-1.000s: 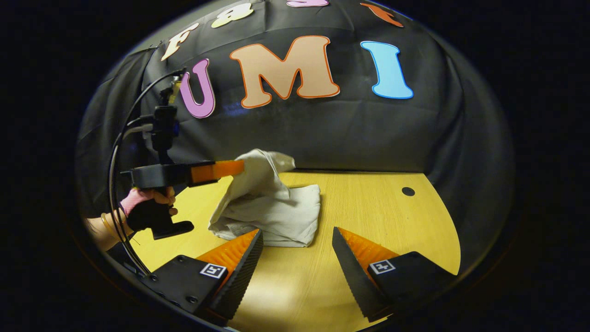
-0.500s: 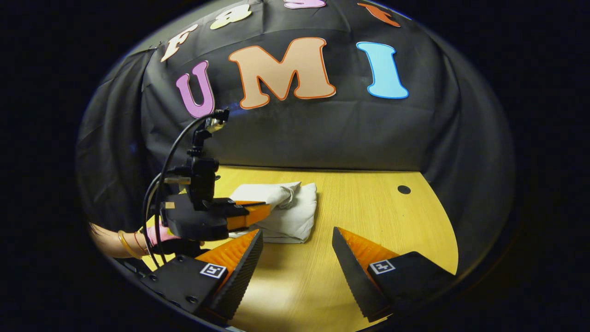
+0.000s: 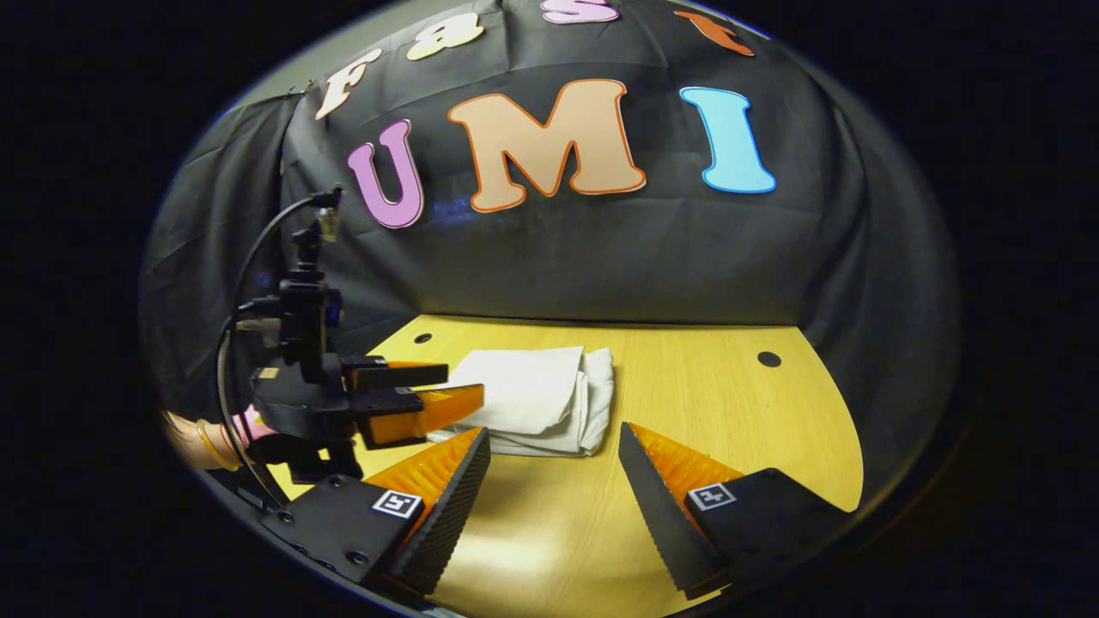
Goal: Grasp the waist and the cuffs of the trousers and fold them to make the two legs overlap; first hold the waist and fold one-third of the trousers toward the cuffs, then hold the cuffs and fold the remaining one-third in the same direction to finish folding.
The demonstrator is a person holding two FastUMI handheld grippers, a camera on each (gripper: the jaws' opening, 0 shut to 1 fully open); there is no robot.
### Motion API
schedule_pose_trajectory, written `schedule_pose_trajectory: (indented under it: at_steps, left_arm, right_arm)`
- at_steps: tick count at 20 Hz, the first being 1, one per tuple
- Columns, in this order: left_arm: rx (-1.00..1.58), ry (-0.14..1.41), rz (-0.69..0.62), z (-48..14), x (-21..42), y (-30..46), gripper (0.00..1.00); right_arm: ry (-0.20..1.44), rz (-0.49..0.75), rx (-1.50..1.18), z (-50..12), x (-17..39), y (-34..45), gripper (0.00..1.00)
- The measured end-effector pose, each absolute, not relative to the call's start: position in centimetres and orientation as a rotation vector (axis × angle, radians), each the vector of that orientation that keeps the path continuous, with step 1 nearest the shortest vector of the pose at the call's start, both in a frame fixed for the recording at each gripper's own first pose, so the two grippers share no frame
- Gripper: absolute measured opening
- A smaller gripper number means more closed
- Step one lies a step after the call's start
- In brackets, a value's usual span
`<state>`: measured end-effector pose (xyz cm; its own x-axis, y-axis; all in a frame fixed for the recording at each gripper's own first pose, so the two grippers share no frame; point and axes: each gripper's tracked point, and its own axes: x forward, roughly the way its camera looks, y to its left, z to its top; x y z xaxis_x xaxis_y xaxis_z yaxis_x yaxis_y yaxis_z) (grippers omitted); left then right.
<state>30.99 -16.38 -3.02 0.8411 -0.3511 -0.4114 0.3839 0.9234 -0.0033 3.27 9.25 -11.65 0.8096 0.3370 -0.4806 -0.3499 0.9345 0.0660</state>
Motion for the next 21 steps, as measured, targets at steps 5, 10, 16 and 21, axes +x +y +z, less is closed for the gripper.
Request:
schedule_pose_trajectory:
  at_steps: [5, 10, 16, 21]
  left_arm:
    - [0.071, 0.352, -0.298, 1.1, 26.9, -11.4, 0.95]
    - [0.037, 0.356, -0.209, 1.5, 23.1, -8.5, 0.96]
    - [0.065, 0.334, -0.152, 1.5, 21.4, -6.4, 0.95]
    - [0.083, 0.330, -0.182, 1.6, 21.9, -6.7, 0.95]
  right_arm:
    - [0.466, 0.392, -0.033, -10.7, 2.4, 11.1, 0.97]
    - [0.426, 0.389, -0.027, -9.9, 1.0, 12.8, 0.96]
    - [0.419, 0.353, 0.031, -9.6, -0.1, 13.3, 0.97]
    - [0.411, 0.336, 0.027, -9.3, -0.3, 13.2, 0.97]
